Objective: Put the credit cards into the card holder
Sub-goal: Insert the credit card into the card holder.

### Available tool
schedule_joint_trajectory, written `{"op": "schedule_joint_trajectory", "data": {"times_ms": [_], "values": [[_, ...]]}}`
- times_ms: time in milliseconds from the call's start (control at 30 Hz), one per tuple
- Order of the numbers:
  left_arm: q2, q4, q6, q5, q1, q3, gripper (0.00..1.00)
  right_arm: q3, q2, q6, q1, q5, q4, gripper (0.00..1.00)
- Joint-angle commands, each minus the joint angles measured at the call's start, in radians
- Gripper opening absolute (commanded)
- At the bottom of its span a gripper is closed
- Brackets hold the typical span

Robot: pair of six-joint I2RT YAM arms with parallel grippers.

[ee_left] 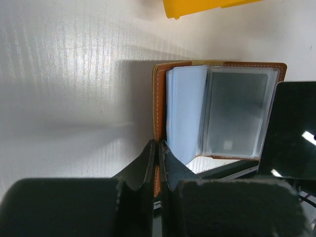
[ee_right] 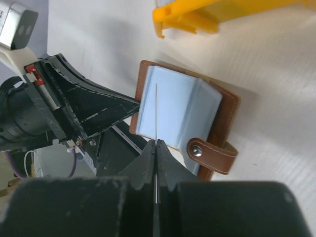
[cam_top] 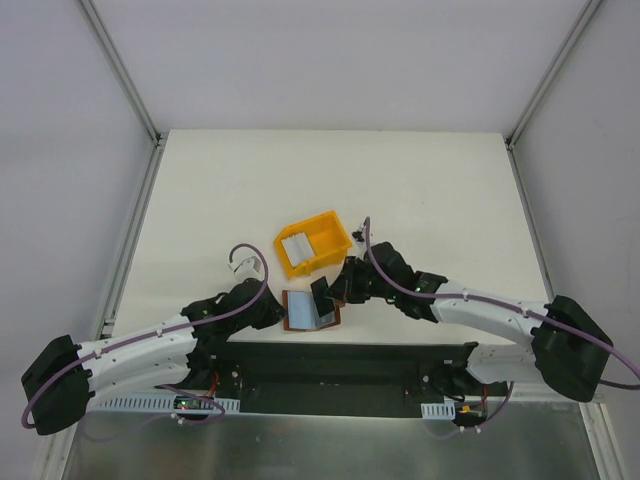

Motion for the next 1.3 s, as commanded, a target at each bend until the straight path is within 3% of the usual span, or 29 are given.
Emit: {"op": "schedule_joint_trajectory", "data": {"times_ms": [0,367,733,1267], "values": [[-0.004,-0.016,-0.015,-0.006,-0.011,-0.004,0.0,-0.03,0.04,0.115,0.069,0.089,0.203,0.0],[-0.007,-0.015,-0.048,-0.011,-0.012,-0.032,0.0,-0.167,0.129,0.178,0.083,0.182,0.385,0.0],[0.039,-0.015,-0.068,-0.012,-0.012,-0.041,0.0,-0.207,0.25,0.239,0.082,0.129,0.549,0.0],[0.093,-0.016,-0.111,-0.028,-0.012,-0.057,0.0,-0.245,0.289,0.275,0.082,0.096,0.577,0.0]]}}
